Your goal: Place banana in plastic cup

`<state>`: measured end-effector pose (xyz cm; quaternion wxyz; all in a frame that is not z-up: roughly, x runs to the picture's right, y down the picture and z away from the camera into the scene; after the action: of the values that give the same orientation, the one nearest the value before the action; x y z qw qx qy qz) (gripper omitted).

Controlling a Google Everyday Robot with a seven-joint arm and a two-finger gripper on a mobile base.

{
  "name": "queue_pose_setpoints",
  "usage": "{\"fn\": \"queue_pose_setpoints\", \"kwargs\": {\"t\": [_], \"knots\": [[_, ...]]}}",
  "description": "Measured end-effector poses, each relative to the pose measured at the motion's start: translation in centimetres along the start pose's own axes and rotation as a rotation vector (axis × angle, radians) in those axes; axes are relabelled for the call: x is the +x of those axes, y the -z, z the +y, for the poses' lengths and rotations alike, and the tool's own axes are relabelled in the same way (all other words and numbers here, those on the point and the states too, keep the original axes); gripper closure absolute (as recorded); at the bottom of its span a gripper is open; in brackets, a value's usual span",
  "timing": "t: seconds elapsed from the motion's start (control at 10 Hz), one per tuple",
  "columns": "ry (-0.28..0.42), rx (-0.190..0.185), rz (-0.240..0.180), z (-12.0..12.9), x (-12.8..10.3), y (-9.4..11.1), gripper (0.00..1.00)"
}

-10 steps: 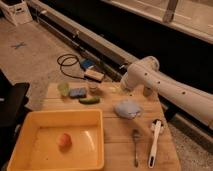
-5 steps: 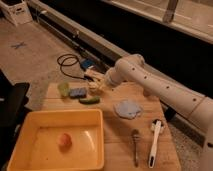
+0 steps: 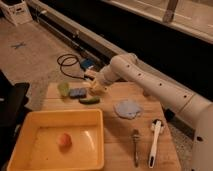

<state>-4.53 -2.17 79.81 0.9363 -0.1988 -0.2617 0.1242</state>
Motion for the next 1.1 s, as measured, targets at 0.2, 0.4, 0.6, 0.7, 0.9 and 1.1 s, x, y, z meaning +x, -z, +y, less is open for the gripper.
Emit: {"fn": "queue_pose_setpoints", "kwargs": {"t": [0.2, 0.4, 0.6, 0.7, 0.9, 1.1], "knots": [[0.01, 0.021, -0.004, -0.4, -0.2, 0.0, 1.0], [0.042, 0.052, -0.04, -2.0, -1.7, -1.0, 1.0], [0.059, 0.055, -0.073, -2.8, -3.1, -2.2, 1.0], [0.091, 0.062, -0.139, -4.4, -5.7, -4.2, 1.0], [0.115, 0.069, -0.175, -4.2, -7.7, -5.5, 1.0], [0.155, 0.055, -0.191, -3.7, -10.2, -7.6, 1.0]]}}
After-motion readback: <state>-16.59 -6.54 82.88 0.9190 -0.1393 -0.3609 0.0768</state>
